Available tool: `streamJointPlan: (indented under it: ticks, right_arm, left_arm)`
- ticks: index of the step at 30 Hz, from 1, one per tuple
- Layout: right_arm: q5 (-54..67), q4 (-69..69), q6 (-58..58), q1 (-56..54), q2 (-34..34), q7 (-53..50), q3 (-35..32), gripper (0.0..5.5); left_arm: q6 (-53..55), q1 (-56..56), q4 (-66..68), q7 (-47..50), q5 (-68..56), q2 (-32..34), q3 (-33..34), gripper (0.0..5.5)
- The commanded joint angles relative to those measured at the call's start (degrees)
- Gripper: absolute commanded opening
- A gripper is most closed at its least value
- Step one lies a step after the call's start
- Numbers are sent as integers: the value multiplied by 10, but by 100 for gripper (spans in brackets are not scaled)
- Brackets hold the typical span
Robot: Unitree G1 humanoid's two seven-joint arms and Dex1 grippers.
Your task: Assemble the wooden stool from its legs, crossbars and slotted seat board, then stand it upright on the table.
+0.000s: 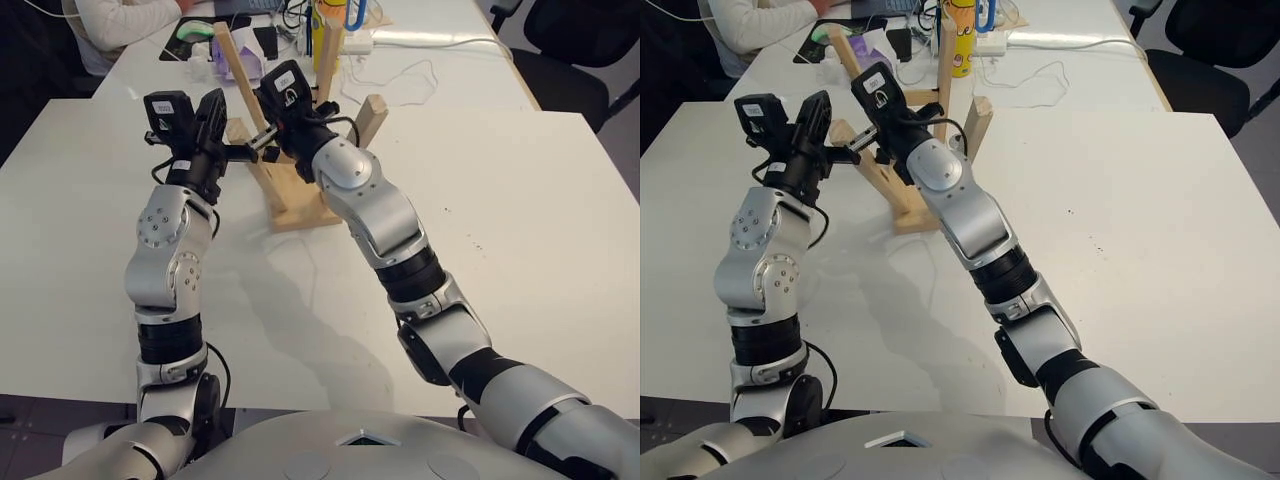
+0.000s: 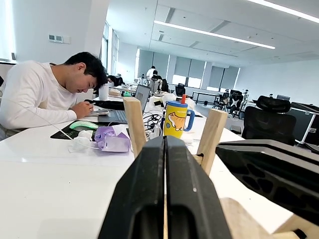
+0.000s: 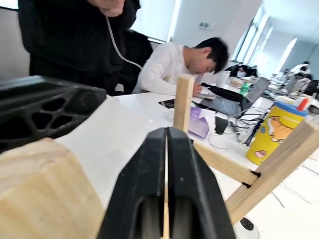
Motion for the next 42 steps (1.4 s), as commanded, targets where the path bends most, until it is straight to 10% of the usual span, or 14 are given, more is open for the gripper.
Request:
streamJointPlan:
  ticks: [1,8,19,26,29,34,42]
  right_arm:
    - [-10,147,165,166,-89,146,153,3]
    - [79,66,-18,152,-11,124,-5,3]
    - [169,-162,54,48,18,38,-148,3]
    - [29,-110,35,-25,7,-42,-69,3]
    - [6,-13,181,50,-41,17,44,3]
    - [-53,198,112,129,-114,140,179,3]
    - [-49,90,-83,102,-58,62,62,3]
  left_arm:
    - [4,-43,-66,45,-10,-5,39,0]
    - [9,-30,-71,37,-10,-17,27,0]
    - [11,0,-62,0,-35,14,58,0]
    - [21,-14,-65,11,-100,10,100,0]
    - [26,-9,-94,25,-107,13,103,0]
    - [32,7,-175,62,-110,12,116,0]
    - [14,20,-154,65,-96,-3,91,0]
